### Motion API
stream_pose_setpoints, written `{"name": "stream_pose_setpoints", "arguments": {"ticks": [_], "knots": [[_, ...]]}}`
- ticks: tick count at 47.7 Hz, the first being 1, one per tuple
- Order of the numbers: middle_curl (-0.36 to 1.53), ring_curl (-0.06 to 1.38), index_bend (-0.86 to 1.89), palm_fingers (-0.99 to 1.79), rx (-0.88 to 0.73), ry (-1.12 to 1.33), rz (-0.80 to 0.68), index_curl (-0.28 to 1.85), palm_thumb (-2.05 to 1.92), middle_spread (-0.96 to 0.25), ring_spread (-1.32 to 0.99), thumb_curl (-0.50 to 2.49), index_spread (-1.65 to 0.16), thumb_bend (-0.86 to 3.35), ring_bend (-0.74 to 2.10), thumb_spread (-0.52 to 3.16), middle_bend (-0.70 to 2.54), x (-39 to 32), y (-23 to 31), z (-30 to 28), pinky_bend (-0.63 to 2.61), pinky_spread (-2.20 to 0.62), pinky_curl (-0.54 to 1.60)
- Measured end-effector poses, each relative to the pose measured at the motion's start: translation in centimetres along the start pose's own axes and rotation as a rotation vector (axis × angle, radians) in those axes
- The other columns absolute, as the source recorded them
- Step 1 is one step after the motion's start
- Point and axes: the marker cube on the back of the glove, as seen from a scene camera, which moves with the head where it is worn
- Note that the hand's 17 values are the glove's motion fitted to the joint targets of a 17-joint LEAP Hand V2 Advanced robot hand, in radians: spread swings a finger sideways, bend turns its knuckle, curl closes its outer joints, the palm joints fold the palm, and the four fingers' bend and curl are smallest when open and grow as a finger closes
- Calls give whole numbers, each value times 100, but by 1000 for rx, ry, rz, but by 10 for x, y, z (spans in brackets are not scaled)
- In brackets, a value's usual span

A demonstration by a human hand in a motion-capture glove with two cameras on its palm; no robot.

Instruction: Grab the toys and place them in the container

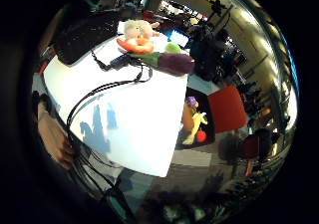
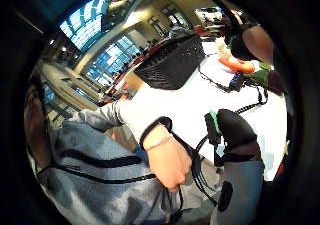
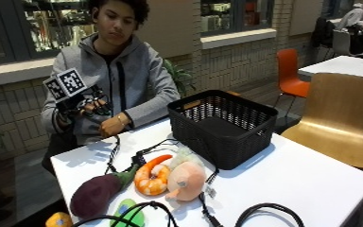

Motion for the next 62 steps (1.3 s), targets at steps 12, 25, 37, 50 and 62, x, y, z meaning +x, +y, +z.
{"name": "stream_pose_setpoints", "arguments": {"ticks": [12, 25, 37, 50, 62], "knots": [[25, 19, 5, 17, -239, -95, 61, 20, 32, -8, -28, 21, -28, 39, 38, 143, 42, 115, -75, 34, 40, -12, 28], [27, 22, 5, -17, -548, 87, 99, 13, 31, -5, -25, 23, -27, 31, 37, 133, 33, 217, -134, 89, 62, -6, 36], [29, 21, 10, -19, -726, 126, 47, 14, 19, -4, -21, 23, -29, 16, 22, 122, 24, 239, -159, 141, 57, -1, 35], [36, 24, 35, 66, -491, -30, 60, 21, 29, -11, -27, 27, -32, 18, 41, 134, 37, 245, -149, 153, 66, -13, 35], [51, 43, 31, 91, -338, -31, 134, 28, 49, -22, -39, 36, -31, 32, 81, 152, 60, 236, -149, 147, 72, -31, 42]]}}
